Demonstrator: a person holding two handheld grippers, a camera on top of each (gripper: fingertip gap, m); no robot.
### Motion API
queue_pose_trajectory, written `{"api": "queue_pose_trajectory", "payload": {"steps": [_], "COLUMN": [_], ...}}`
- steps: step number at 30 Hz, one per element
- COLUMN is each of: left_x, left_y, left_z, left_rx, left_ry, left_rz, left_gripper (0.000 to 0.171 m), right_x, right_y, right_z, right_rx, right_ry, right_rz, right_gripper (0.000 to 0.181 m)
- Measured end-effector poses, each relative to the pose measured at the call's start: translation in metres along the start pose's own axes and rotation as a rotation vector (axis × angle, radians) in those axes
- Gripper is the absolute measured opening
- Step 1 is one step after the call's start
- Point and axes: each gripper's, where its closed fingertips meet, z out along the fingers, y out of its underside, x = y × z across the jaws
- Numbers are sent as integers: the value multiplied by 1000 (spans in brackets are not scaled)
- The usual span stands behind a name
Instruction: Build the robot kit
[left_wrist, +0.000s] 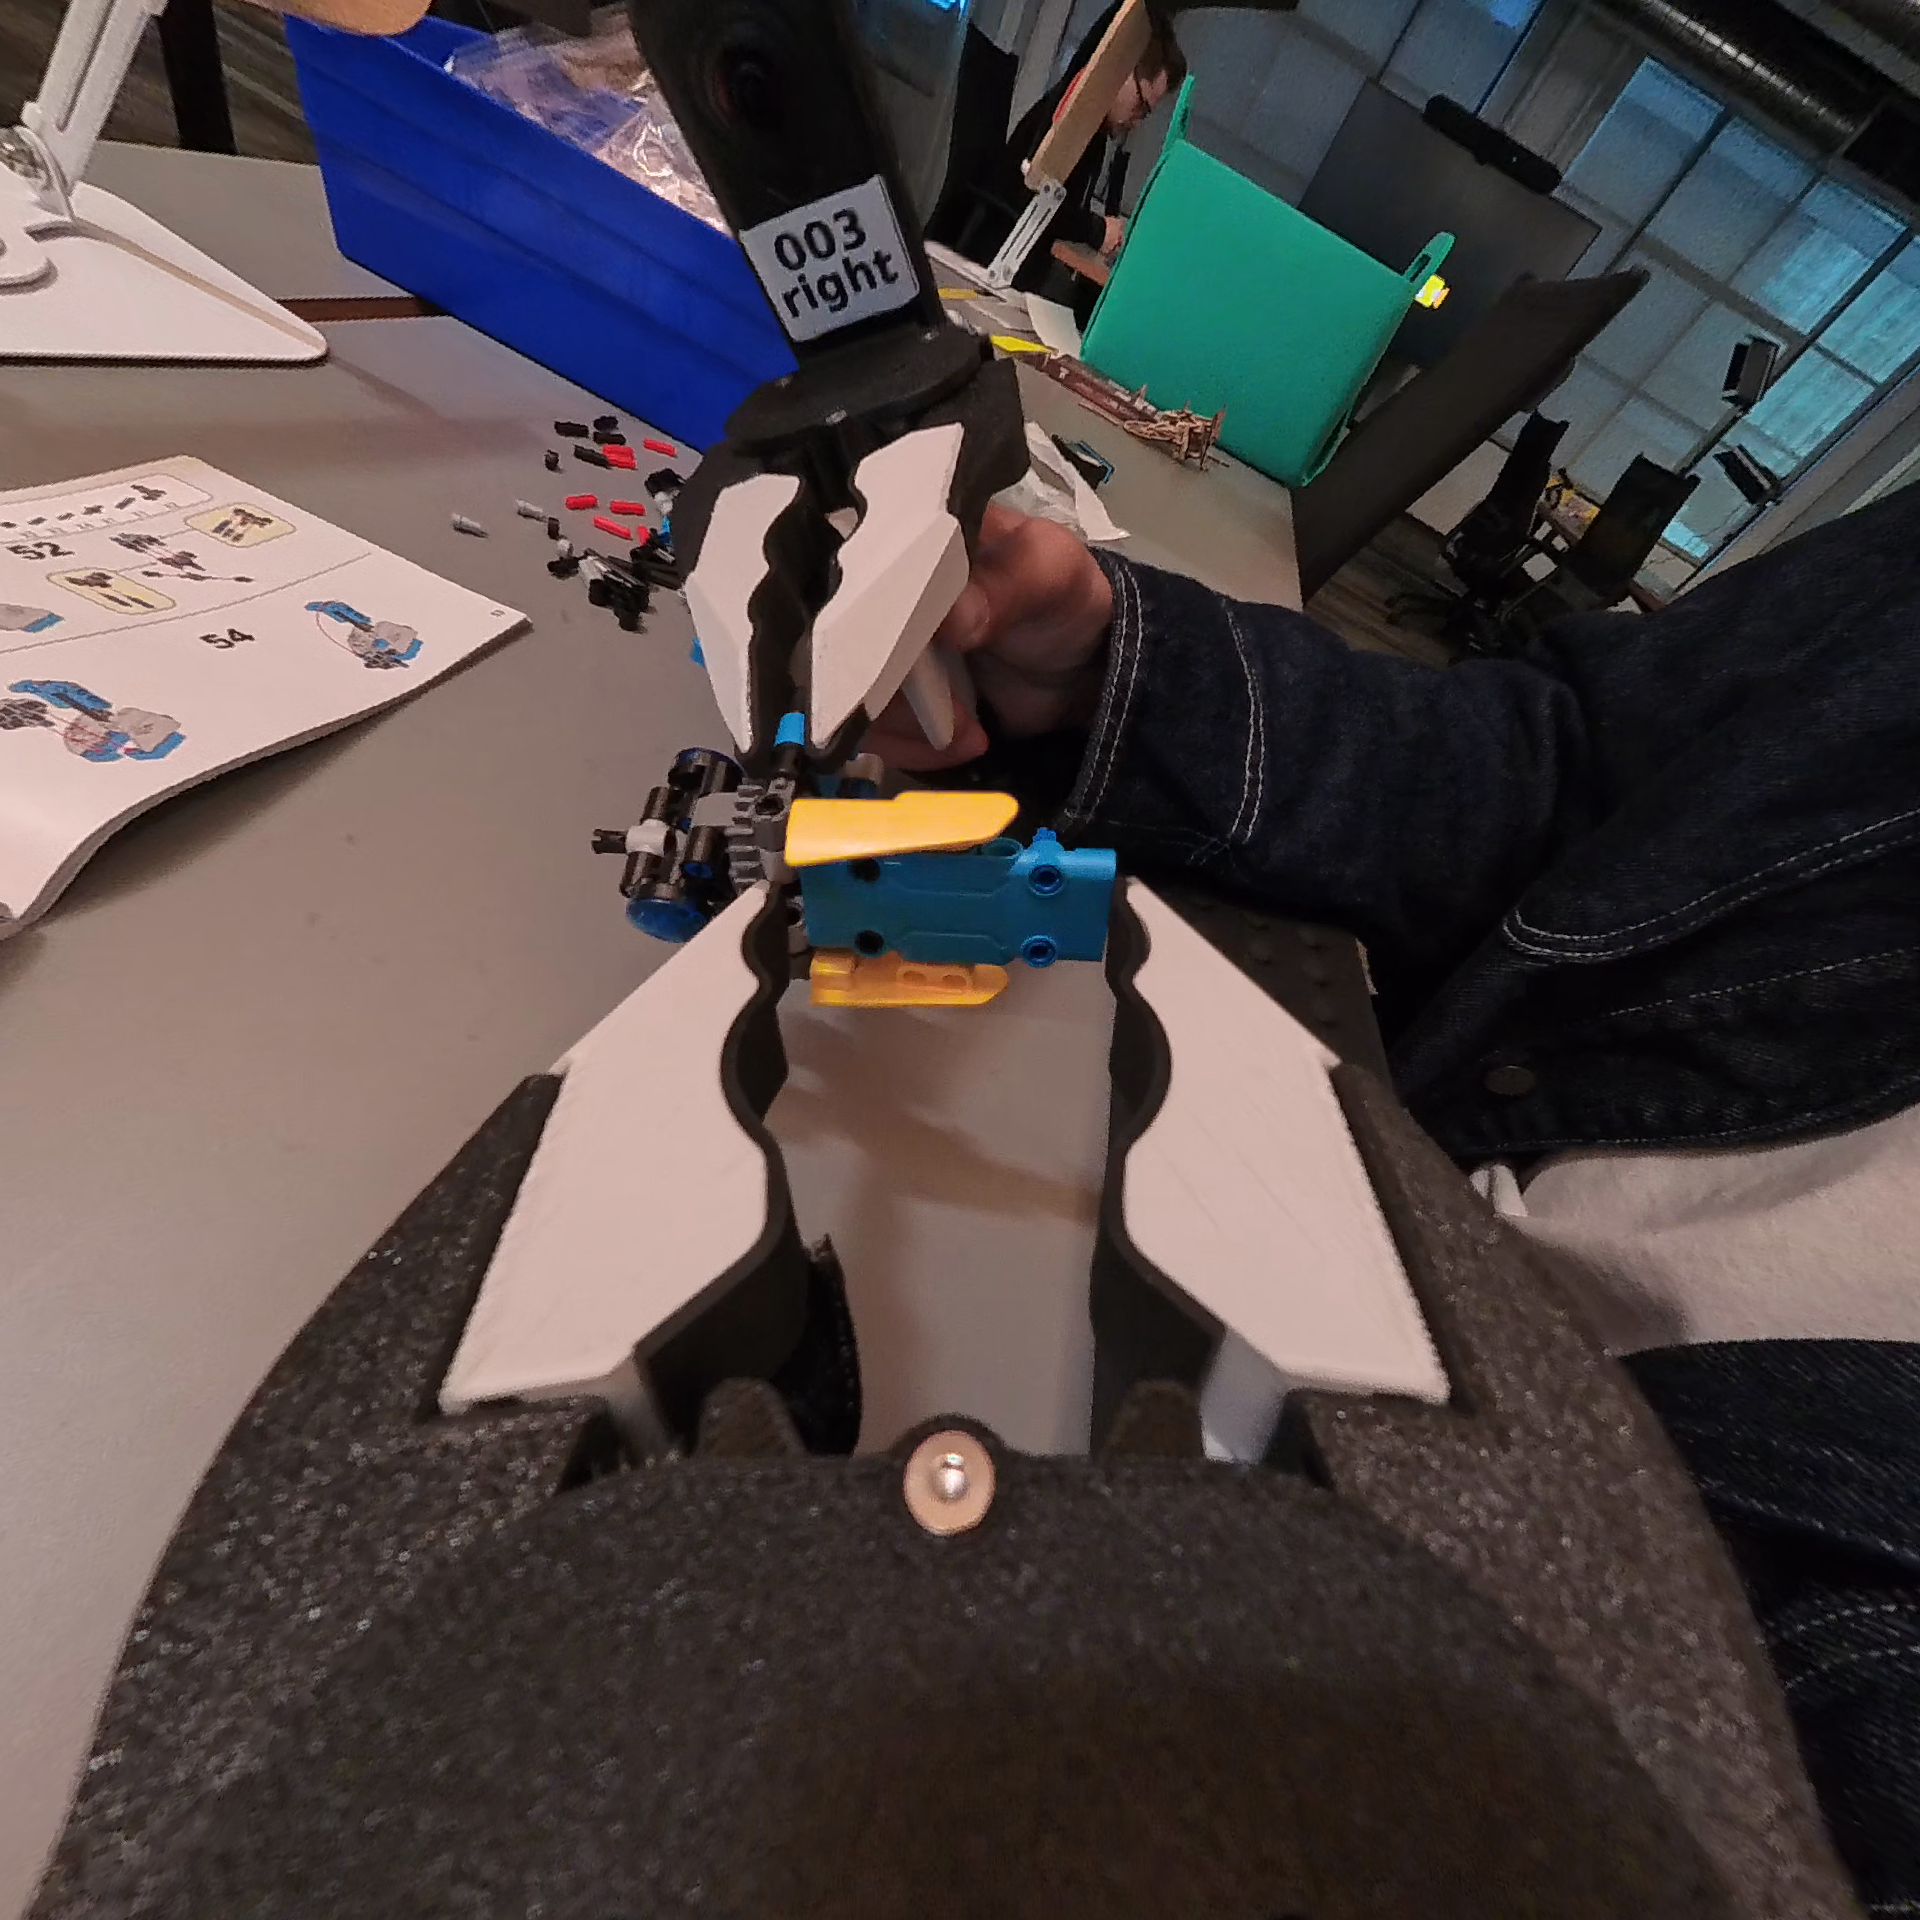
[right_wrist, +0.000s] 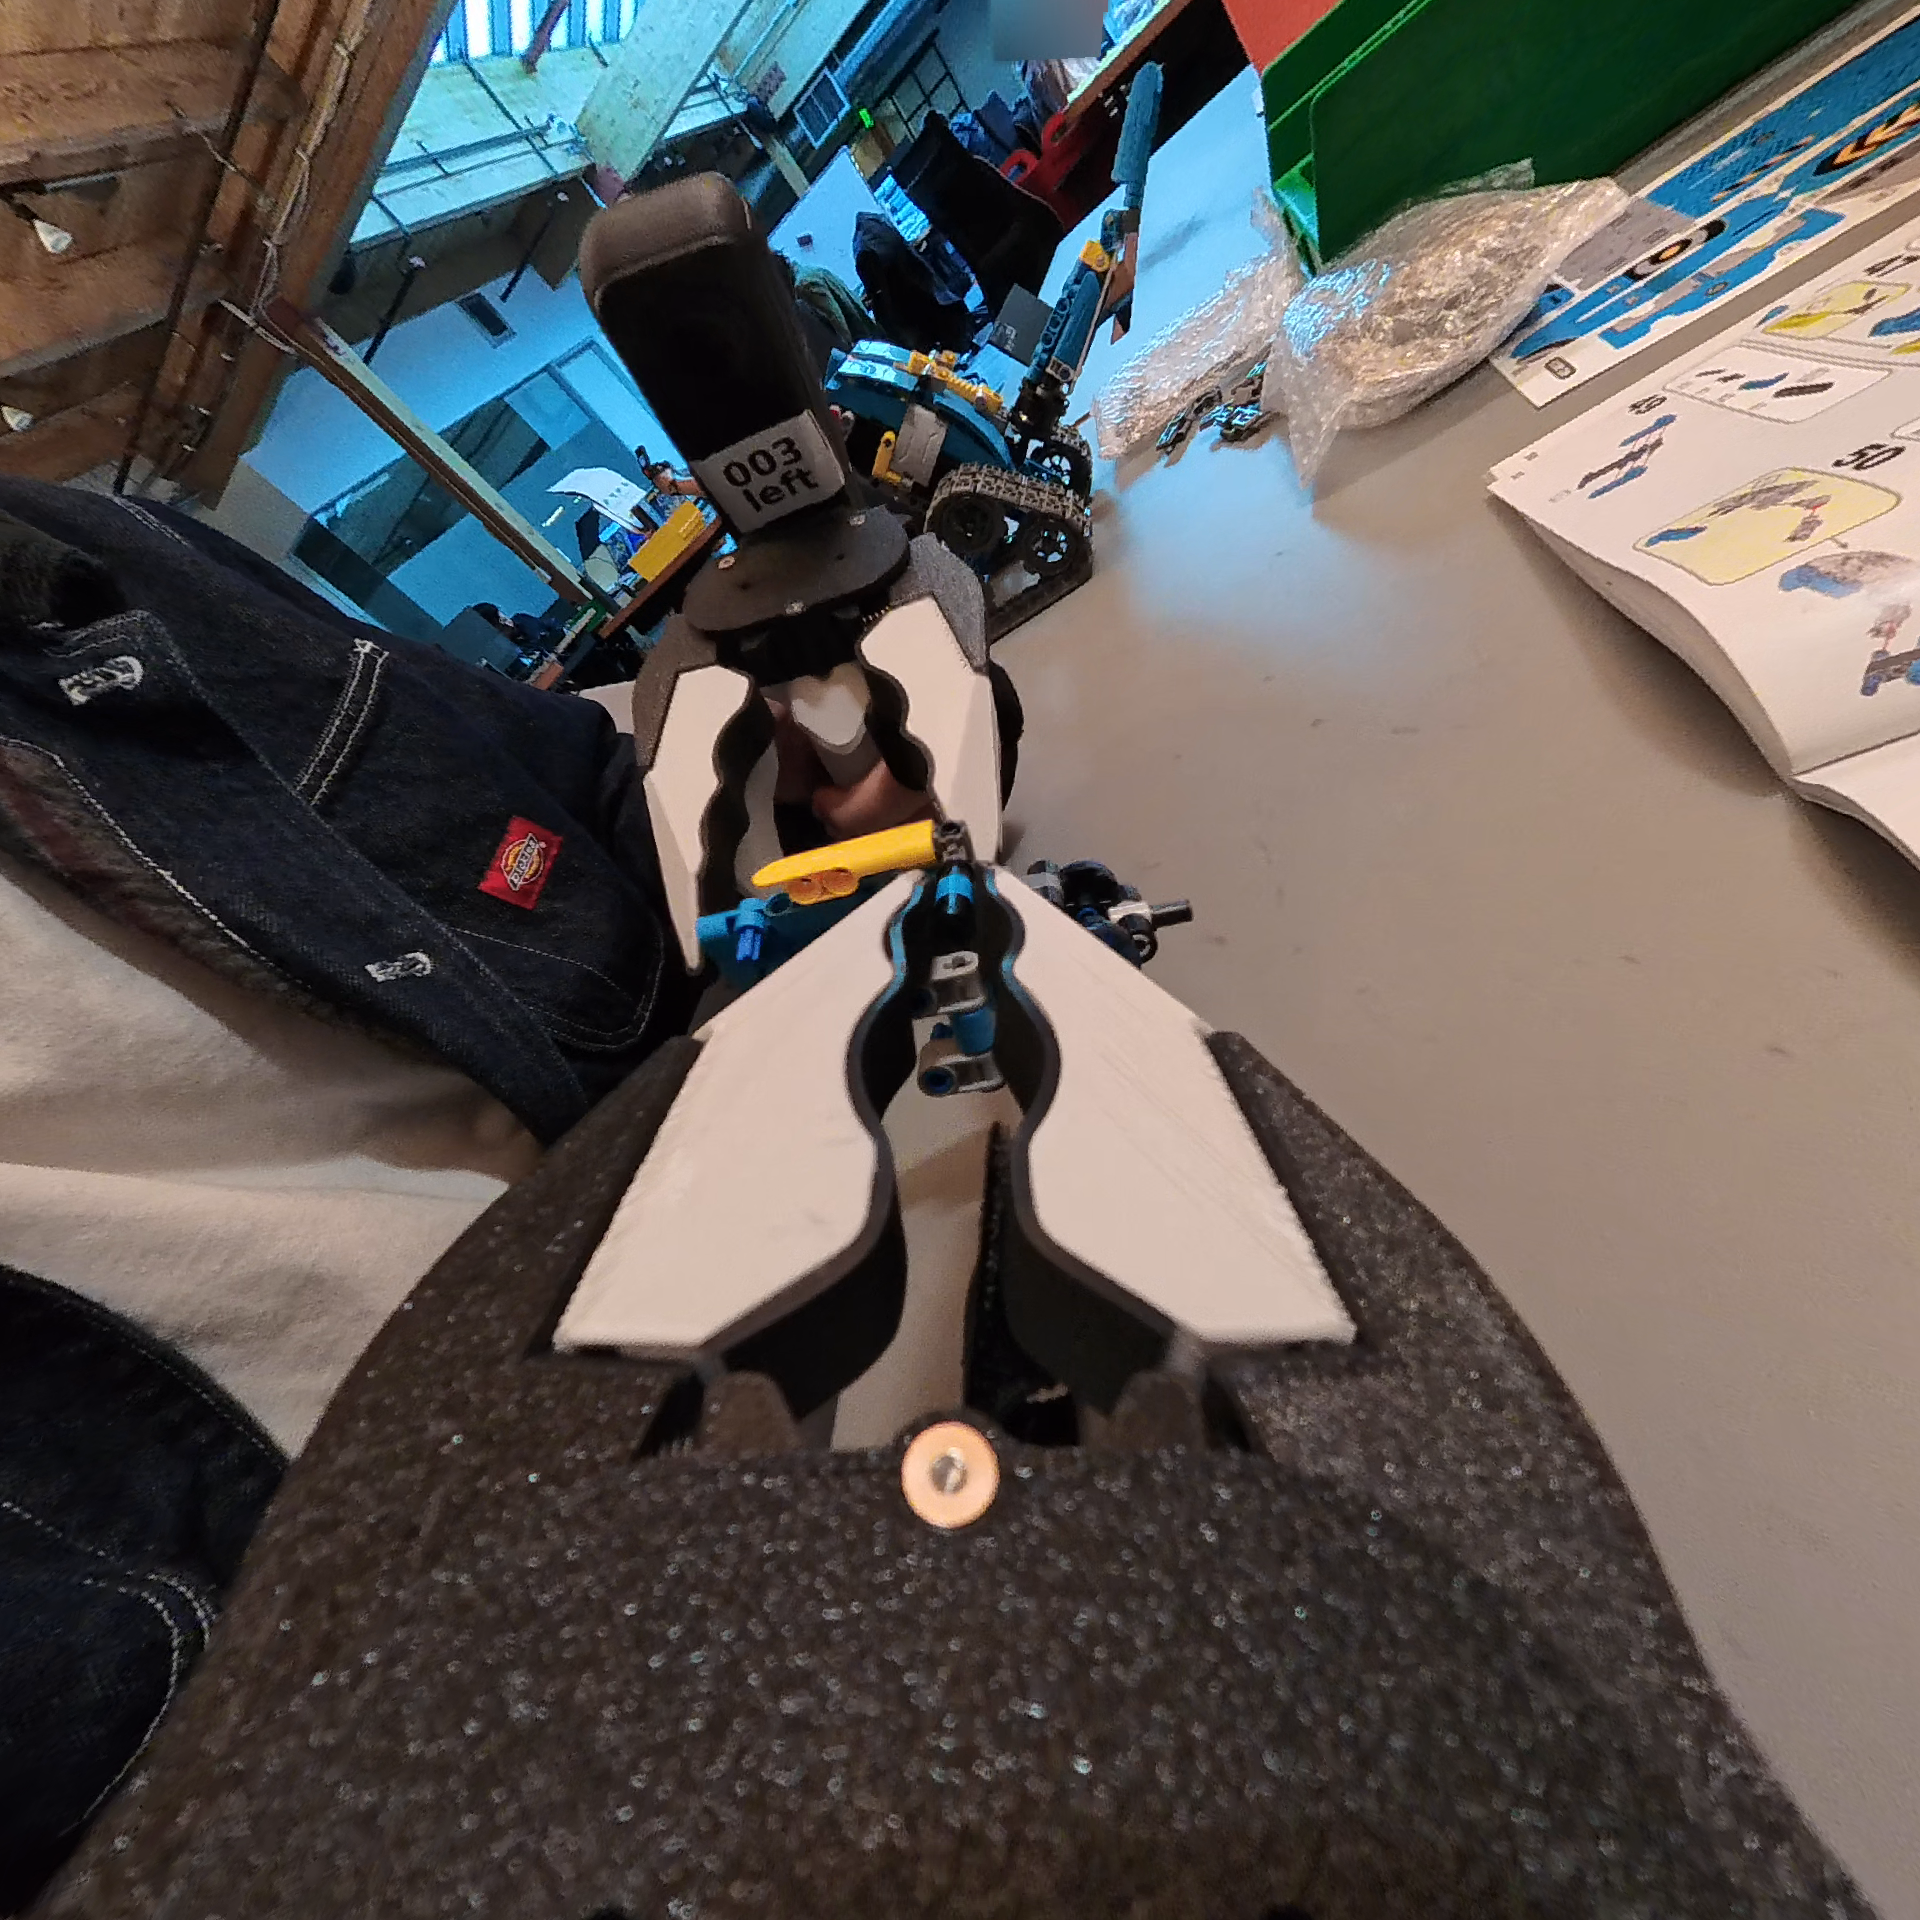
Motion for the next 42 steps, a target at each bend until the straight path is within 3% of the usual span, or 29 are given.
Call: {"api": "queue_pose_trajectory", "payload": {"steps": [7,15,19,28,31,36,42], "left_x": [1,16,14,8,-5,-13,-20], "left_y": [-7,16,36,49,72,73,83], "left_z": [-2,8,17,21,24,20,12], "left_rx": [45,-94,-197,-262,-385,-390,-455], "left_ry": [5,72,44,8,-53,-52,-106], "left_rz": [-23,23,56,69,99,31,51], "left_gripper": [60,58,58,59,59,60,54], "right_x": [-4,-12,-6,2,17,26,28], "right_y": [-6,13,31,41,57,51,50], "right_z": [0,3,5,6,11,16,28], "right_rx": [44,-81,-188,-245,-334,-352,-498], "right_ry": [-37,-72,-16,38,123,195,287], "right_rz": [36,43,26,22,-14,-76,-114], "right_gripper": [7,6,7,7,7,7,7]}}
